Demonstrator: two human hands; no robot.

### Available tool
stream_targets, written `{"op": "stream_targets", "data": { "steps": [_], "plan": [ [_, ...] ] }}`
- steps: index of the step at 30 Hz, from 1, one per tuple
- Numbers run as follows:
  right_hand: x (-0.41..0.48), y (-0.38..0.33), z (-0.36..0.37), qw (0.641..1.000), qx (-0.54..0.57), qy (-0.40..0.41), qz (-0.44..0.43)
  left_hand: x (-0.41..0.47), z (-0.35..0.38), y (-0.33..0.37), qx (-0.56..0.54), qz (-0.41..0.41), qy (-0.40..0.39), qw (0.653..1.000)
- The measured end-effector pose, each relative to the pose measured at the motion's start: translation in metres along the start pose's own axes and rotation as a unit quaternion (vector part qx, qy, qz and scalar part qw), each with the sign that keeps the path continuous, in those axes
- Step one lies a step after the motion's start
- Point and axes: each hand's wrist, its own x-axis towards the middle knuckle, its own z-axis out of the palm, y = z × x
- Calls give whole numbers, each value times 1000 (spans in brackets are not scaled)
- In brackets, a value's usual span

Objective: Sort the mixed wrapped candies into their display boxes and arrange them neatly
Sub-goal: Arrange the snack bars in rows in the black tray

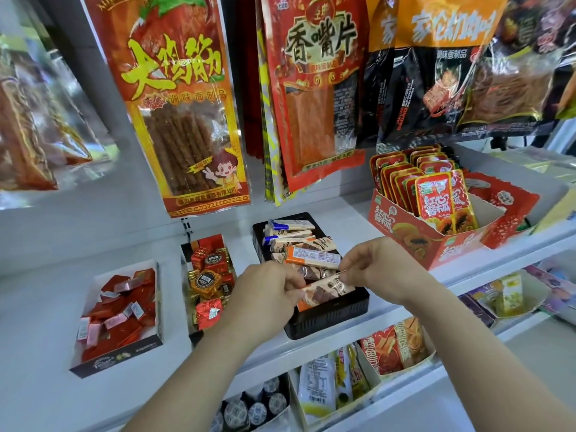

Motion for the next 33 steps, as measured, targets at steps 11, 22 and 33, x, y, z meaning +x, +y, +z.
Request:
{"op": "stream_targets", "data": {
  "steps": [11,22,33],
  "plan": [
    [7,3,13,989,-139,34,-44,-2,6,-5,109,139,-42,983],
    [23,3,25,970,-189,99,-115,2,7,-4,113,105,-5,988],
    [21,-8,18,991,-44,43,-117,7,2,-2,23,85,156,984]
  ]
}}
